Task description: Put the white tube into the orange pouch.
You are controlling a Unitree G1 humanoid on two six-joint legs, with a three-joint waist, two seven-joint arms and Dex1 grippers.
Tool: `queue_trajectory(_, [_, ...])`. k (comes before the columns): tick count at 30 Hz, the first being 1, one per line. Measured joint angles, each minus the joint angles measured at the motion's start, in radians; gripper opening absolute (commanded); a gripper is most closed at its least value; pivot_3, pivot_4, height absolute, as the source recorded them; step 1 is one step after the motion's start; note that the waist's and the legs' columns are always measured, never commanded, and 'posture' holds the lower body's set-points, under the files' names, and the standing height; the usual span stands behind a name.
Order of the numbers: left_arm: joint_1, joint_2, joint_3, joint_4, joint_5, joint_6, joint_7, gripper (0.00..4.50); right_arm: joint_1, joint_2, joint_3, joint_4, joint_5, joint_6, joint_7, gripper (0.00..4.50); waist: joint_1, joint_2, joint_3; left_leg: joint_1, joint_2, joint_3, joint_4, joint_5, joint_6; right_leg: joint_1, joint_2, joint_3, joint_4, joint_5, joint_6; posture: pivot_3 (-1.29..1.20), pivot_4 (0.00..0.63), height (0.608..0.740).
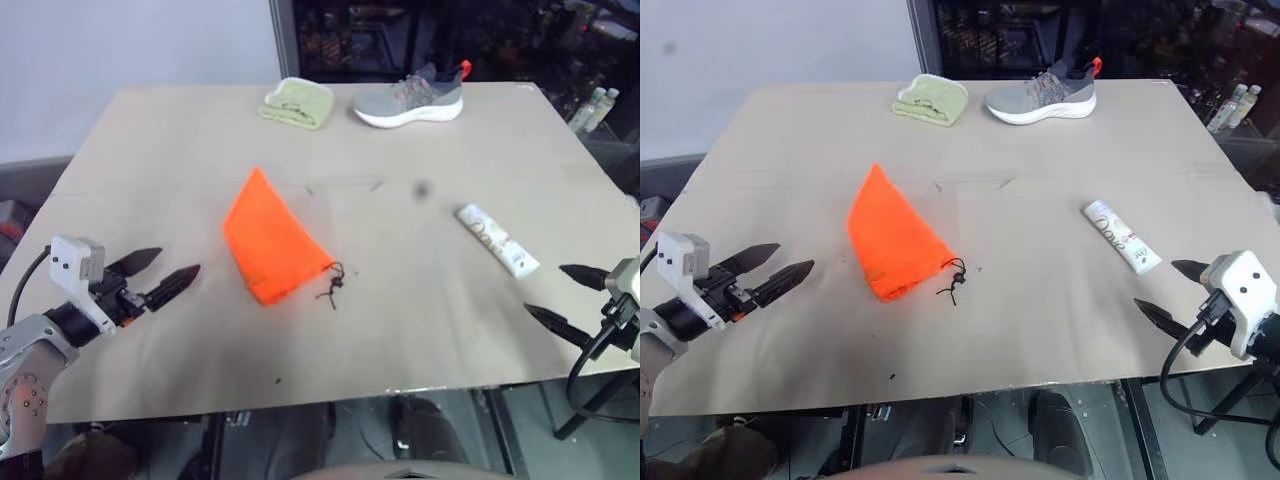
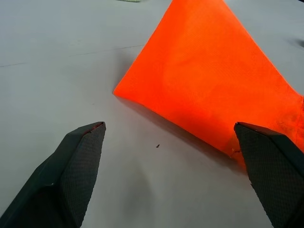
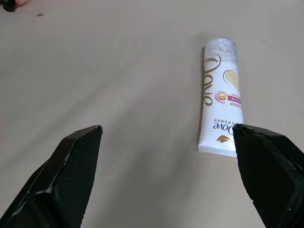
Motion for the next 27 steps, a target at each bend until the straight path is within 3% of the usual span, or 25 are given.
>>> queue_trajectory(8, [0.036,-0.007,-0.082,-0.191,0.019,-0.051,-0.032,4.5,-0.016,0.001,0.035,-0.028,0.048,0.0,-0.001,4.45,0.001,0.0,0.0,0.001,0.0,0.0,0.0,0.0,0.0,0.0,0.0,0.001,0.0,0.0,0.0,0.0,0.15,0.74])
queue_trajectory(13, [0.045,-0.03,-0.154,-0.243,0.117,-0.142,-0.01,4.5,-0.008,0.001,0.05,-0.073,0.071,-0.009,0.003,4.45,0.001,0.0,0.0,0.0,0.0,0.001,0.0,0.0,0.0,0.0,0.0,0.001,0.0,0.0,0.0,0.0,0.15,0.74])
queue_trajectory(21, [0.138,-0.034,-0.38,-0.329,0.474,-0.432,0.045,4.5,-0.019,0.001,0.197,-0.265,0.117,-0.062,0.022,4.45,0.001,0.0,0.0,0.001,0.0,0.002,0.0,0.0,0.0,0.0,0.0,0.001,0.0,0.0,0.0,0.0,0.15,0.74])
queue_trajectory(27, [0.079,-0.073,-0.517,-0.323,0.682,-0.491,0.143,4.5,-0.096,-0.006,0.291,-0.285,0.106,-0.086,0.008,4.45,0.005,-0.001,-0.001,0.0,0.0,0.0,0.001,0.0,0.0,0.001,0.001,-0.001,0.0,0.0,0.0,0.0,0.15,0.74])
